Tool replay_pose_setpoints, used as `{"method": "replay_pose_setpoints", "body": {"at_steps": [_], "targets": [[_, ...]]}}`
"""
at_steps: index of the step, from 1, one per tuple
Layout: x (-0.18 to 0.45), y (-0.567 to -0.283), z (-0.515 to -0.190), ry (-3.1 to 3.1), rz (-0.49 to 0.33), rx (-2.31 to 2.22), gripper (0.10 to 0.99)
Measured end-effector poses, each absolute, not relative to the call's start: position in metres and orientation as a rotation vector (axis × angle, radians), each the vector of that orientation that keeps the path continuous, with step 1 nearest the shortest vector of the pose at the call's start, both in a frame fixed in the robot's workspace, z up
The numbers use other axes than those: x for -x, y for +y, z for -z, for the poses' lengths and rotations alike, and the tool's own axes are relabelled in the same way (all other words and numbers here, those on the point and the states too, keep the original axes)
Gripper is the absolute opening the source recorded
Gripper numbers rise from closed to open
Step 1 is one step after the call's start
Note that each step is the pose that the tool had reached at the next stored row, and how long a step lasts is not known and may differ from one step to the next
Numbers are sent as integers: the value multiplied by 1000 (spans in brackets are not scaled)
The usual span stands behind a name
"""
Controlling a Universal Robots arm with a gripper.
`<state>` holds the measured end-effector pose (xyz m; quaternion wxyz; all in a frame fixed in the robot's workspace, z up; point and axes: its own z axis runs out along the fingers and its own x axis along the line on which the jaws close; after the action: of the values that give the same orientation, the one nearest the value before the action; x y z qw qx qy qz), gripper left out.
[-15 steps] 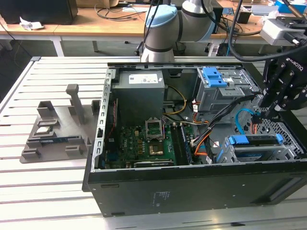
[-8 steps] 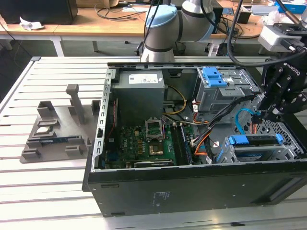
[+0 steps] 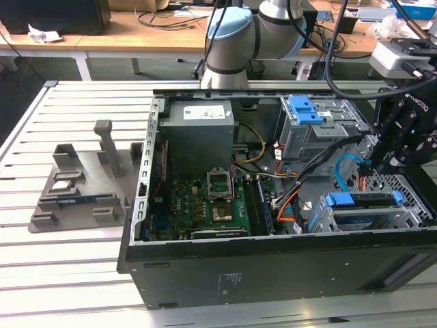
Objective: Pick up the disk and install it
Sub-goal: 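Insert the first disk wire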
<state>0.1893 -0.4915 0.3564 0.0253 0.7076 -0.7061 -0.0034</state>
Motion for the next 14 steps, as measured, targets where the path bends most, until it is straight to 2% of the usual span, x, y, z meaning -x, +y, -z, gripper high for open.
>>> {"method": "replay_pose_setpoints", "body": {"at_steps": [4, 5, 6, 7, 14], "targets": [[-189, -491, -356, -2182, 8, -2187, 345], [-189, -491, -356, -2182, 7, -2186, 216], [-189, -491, -357, -2181, 6, -2186, 216], [-189, -491, -356, -2181, 6, -2186, 169], [-188, -492, -356, -2180, 3, -2184, 169]]}}
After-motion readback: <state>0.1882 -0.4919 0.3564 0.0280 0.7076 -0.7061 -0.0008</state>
